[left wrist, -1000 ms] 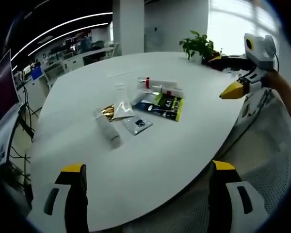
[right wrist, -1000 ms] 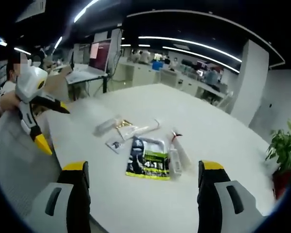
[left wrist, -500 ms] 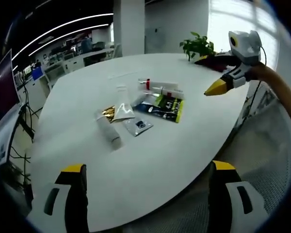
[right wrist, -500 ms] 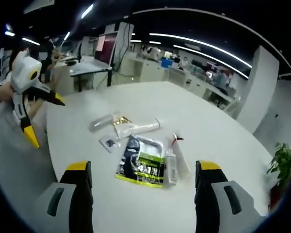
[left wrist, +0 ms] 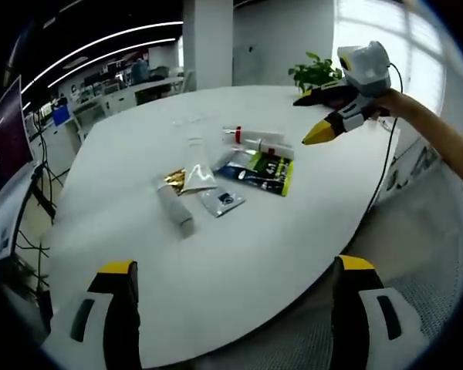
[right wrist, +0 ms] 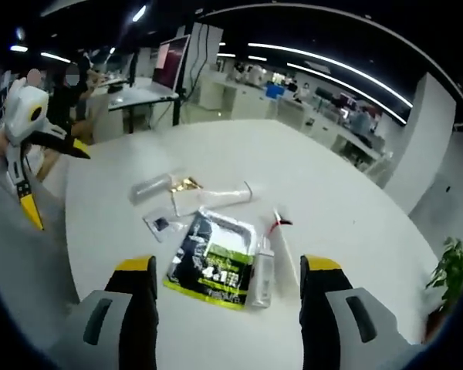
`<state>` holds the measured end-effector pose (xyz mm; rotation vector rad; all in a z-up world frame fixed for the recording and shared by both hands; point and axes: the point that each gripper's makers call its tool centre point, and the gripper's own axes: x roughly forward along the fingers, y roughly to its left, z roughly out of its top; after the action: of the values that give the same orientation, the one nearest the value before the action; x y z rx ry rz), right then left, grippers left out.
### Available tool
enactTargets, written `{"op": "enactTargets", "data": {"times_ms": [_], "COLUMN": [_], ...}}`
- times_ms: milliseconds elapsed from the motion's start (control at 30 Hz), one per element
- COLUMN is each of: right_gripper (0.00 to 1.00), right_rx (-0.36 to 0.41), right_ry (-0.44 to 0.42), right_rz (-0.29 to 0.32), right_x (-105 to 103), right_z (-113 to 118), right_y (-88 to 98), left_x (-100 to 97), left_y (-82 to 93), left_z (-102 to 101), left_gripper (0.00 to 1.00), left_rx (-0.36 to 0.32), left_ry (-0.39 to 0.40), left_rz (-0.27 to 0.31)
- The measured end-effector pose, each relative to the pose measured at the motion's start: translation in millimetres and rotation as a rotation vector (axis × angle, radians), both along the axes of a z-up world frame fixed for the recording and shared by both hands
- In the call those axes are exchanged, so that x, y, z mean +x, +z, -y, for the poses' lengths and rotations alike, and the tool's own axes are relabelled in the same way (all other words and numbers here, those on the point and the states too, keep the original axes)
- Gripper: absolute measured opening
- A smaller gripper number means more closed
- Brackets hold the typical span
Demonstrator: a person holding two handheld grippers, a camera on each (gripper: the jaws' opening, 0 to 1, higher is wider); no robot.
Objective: Arrange the skincare products in the storage area until every visible bottle or jar stands upright without overlapping.
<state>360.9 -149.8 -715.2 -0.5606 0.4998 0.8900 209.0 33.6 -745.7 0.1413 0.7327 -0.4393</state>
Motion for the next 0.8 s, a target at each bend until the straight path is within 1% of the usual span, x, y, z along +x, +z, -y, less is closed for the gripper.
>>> {"op": "enactTargets", "data": {"times_ms": [67,100,167,200,267,300,367,467,700,767,800], "right_gripper": [0.71,0.7,0.69,0.69,0.71,0.72,0.69,0.66,0.59,0.57,0.57], "right_rx": [-0.016,-0.016,0.0,0.0,-0.009,-0.031,-0.044,-0.054,-0.095,-0.113,-0.127], "right_ry": [-0.002,-0.003,-0.011,-0.011,-0.023,-0.022,-0.026,-0.024,-0.018,-0.016,-0.018], "right_rz": [-0.014,-0.021,-0.059,-0.066,-0.054,-0.051,-0.068,-0.08,-0.091,-0.097,-0.109], "right_x": [4.5,6.8,9.7,14.9,19.7,22.5,28.7,36.8,59.4,65.2,68.2], "right_z": [1.7,2.3,2.5,4.0,6.2,8.7,11.3,12.6,15.4,16.5,19.0], "right_y": [-5.5,-7.2,-11.3,-12.5,-12.9,-14.8,-18.4,-21.5,-27.9,-32.3,-36.4], "left_x": [-0.5,-0.5,0.2,0.4,0.1,0.2,0.5,-0.1,-0.3,-0.5,-0.4], "left_y": [-0.7,-1.0,-0.4,-0.1,-0.6,-0.8,-0.6,-1.3,-1.2,-1.4,-1.3], "left_z": [0.1,-0.3,-1.4,-1.3,-1.9,-2.6,-2.8,-1.9,-1.8,-1.5,-1.7], "left_gripper": [0.98,0.99,0.99,0.99,0.99,0.98,0.98,0.98,0.98,0.98,0.98], "left_rx": [0.0,0.001,0.004,-0.001,-0.007,-0.007,-0.005,-0.006,-0.006,-0.007,-0.008], "left_ry": [-0.001,0.001,0.005,0.007,0.013,0.017,0.017,0.013,0.012,0.011,0.013], "left_rz": [-0.003,-0.004,0.0,0.0,-0.004,-0.006,-0.003,-0.007,-0.008,-0.01,-0.01]}}
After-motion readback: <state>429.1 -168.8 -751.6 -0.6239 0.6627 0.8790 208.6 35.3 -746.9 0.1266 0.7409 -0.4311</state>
